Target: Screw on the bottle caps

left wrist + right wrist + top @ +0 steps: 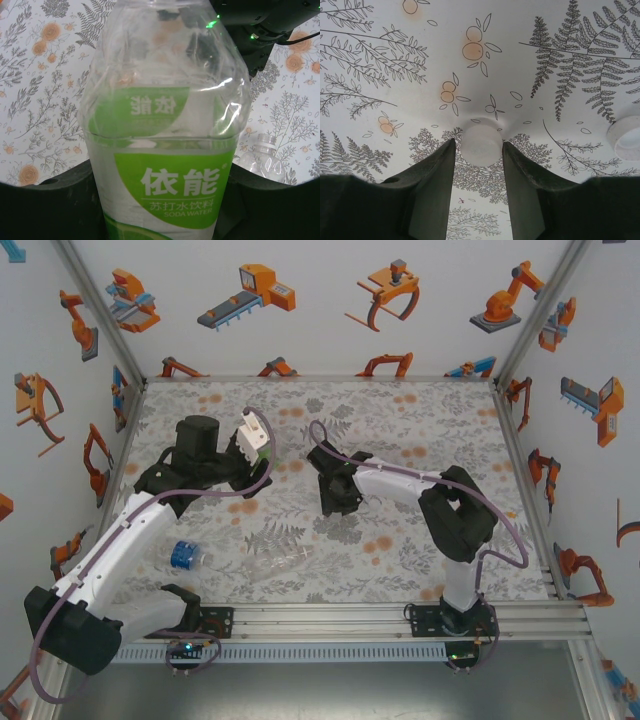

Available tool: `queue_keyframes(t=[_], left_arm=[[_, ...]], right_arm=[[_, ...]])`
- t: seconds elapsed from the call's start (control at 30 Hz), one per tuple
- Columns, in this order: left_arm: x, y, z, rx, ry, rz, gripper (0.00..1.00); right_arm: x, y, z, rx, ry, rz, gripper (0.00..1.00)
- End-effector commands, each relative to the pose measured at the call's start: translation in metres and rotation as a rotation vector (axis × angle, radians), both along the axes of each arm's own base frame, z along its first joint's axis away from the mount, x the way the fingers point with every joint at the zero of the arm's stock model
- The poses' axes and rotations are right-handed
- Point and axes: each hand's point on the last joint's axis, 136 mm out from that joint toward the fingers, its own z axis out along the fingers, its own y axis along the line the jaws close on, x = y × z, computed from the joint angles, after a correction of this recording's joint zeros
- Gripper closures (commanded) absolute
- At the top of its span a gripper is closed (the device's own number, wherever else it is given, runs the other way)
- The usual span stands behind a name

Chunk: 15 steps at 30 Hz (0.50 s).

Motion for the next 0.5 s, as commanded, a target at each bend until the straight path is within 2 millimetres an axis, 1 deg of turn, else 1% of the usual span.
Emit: queue_keyframes(t=[0.0,0.33,0.47], left_arm=[[0.0007,0.0,0.0037,-0.01,-0.006,-0.003,0.95],[0.0013,-0.0001,0.0027,-0.008,-0.001,-0.001,0.95],[0.0012,0.0001,0.0034,-0.009,-0.003,-0.001,0.95]], right_arm=[[-0.0081,-0.0012,-0.0078,-0.021,0.039,0.003,0.58],[-0.0092,-0.0019,-0.0097,-0.025,0.043,0.006,0.59],[-0.009,-0.0021,-0.0082,-0.023,0.042,0.005,0.62]])
